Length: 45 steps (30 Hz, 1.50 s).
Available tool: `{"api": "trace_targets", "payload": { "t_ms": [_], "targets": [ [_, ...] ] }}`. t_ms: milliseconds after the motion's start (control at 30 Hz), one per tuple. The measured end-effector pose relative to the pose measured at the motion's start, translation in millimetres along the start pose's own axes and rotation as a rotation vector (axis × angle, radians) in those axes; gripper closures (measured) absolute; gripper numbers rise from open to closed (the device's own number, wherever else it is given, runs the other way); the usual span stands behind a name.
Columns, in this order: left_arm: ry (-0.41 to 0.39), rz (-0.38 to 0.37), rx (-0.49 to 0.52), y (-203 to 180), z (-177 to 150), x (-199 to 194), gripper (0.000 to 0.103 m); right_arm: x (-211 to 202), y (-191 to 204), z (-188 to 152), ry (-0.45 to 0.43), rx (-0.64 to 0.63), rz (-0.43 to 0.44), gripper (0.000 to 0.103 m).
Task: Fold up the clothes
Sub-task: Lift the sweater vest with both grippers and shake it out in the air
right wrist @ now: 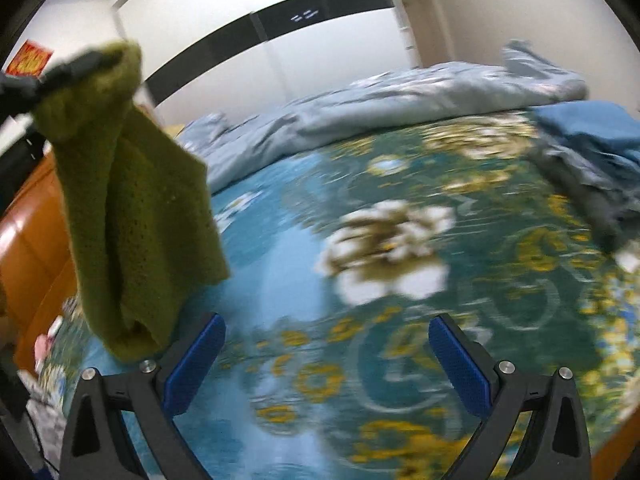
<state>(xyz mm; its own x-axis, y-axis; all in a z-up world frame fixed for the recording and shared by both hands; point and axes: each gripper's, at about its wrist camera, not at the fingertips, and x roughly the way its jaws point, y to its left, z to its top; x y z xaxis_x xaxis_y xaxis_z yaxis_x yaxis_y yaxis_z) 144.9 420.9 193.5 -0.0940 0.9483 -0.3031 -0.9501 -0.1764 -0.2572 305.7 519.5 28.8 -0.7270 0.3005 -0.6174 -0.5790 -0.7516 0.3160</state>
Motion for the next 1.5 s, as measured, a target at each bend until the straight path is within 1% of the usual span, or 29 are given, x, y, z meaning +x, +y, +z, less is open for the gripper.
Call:
{"api": "trace_targets", "payload": {
  "t_ms": [67,133,167,233,367,500,600,733,867,933,1033,1133,1233,1300,1400,1500],
  "targets": [
    [-0.006,-0.065,0.006,-19.0,9.5,7.8,0.084,-13.2,-21.1,4.1,-0.024,0.031,-0.03,0.0],
    [-0.013,-0.097,-0.009,-25.3,12.2,10.0,0.085,-23.9,-38.2,6.3,-0.043,0.058,-0.062,0.0],
    [-0.011,-0.102,-0.018,-25.2,11.0,10.0,0.084,-28.8,-45.9,6.9,-0.05,0.07,-0.074,0.0],
    [-0.003,-0.087,-0.039,-18.9,4.4,7.6,0.085,-36.9,-58.5,6.4,-0.06,0.086,-0.09,0.0],
    [0.004,-0.004,-0.102,15.2,-15.8,-17.2,0.085,-39.0,-69.6,3.4,-0.05,0.11,-0.099,0.0],
    [-0.007,0.129,-0.181,66.9,-46.5,-71.8,0.085,-28.8,-59.3,1.2,-0.031,0.084,-0.071,0.0],
    [-0.001,0.225,-0.241,103.6,-72.2,-107.6,0.085,-15.4,-44.6,0.4,-0.008,0.064,-0.034,0.0],
    [0.045,0.355,-0.331,147.4,-121.1,-148.9,0.085,2.2,-14.5,3.2,0.014,-0.01,0.012,0.0],
    [0.09,0.414,-0.443,175.6,-169.0,-172.7,0.085,25.0,16.7,13.0,0.045,-0.093,0.058,0.0],
    [0.1,0.421,-0.502,187.9,-190.4,-180.7,0.085,39.4,32.3,20.9,0.068,-0.137,0.081,0.0],
    [0.101,0.407,-0.554,199.4,-210.4,-186.2,0.085,65.4,61.7,35.8,0.108,-0.213,0.153,0.0],
    [0.096,0.396,-0.58,207.6,-218.5,-185.5,0.085,92.2,85.6,47.0,0.156,-0.253,0.227,0.0],
    [0.095,0.38,-0.586,212.1,-219.4,-183.1,0.085,126.2,107.6,55.6,0.223,-0.283,0.279,0.0],
    [0.097,0.371,-0.586,214.1,-219.9,-181.7,0.085,150.4,118.0,59.2,0.272,-0.272,0.31,0.0],
    [0.097,0.354,-0.6,219.2,-219.7,-178.8,0.084,183.4,125.3,64.3,0.339,-0.193,0.365,0.0],
    [0.097,0.348,-0.605,220.4,-219.6,-178.3,0.084,207.7,133.2,69.5,0.38,-0.118,0.401,0.0]
  ]
}}
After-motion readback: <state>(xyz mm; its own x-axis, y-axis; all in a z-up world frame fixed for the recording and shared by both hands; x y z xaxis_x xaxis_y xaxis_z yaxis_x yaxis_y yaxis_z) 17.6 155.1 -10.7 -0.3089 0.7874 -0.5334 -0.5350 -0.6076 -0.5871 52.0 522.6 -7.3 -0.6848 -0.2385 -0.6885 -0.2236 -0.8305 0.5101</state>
